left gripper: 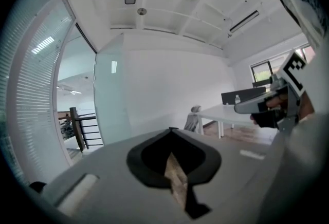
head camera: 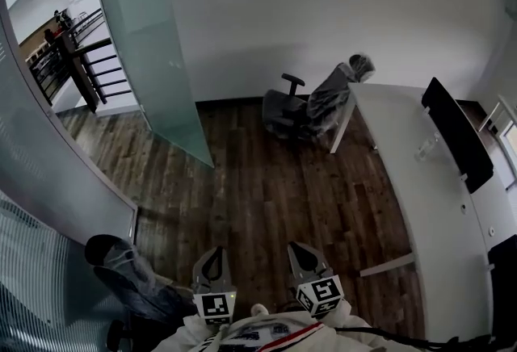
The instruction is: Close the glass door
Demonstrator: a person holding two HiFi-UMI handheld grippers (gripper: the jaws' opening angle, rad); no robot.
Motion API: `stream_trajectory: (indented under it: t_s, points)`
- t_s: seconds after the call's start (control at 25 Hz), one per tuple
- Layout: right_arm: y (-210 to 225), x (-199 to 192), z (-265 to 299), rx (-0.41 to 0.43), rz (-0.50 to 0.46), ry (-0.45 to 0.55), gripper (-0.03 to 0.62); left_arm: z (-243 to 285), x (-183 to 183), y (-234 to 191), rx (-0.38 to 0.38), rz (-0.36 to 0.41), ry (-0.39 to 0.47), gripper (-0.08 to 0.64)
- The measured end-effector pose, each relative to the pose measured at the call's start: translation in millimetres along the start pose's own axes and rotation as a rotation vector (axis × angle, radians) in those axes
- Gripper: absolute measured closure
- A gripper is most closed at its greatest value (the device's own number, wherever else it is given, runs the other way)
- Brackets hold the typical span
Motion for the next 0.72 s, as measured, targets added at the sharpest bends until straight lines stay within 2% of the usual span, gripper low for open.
stream_trajectory:
  t_s: [0.12, 0.28, 0.44, 0.6, 0.72]
  points:
    - [16, 5, 3, -0.034, -0.012, -0.003, 0.586, 23, 5, 3, -0.036, -0.001, 0.012, 0.558]
    - [42, 1, 2, -0.105, 0.006, -0.034, 0.586, 47, 9, 15, -0.09, -0.026, -0.009, 0.558]
    - [73, -8, 19, -0.136, 0.036, -0.055, 0.586, 84, 9, 26, -0.141, -0.01, -0.034, 0.558]
    - [114, -18, 58, -0.107, 0.065, -0.078, 0.586, 136, 4, 31, -0.116, -0.014, -0.07, 0.558]
    - [152, -3, 97, -0.061, 0.057, -0.071, 0.586, 186, 3, 33, -0.068, -0.013, -0.072, 0.558]
Point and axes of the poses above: the fingertips, and each gripper's own axes: z forward along the fingers, y to its right, x out of its top, the point moved 8 cm from there along -z, backward along the fingers, and after that the axes turned 4 degrees about -x, right-handed, at the moved point
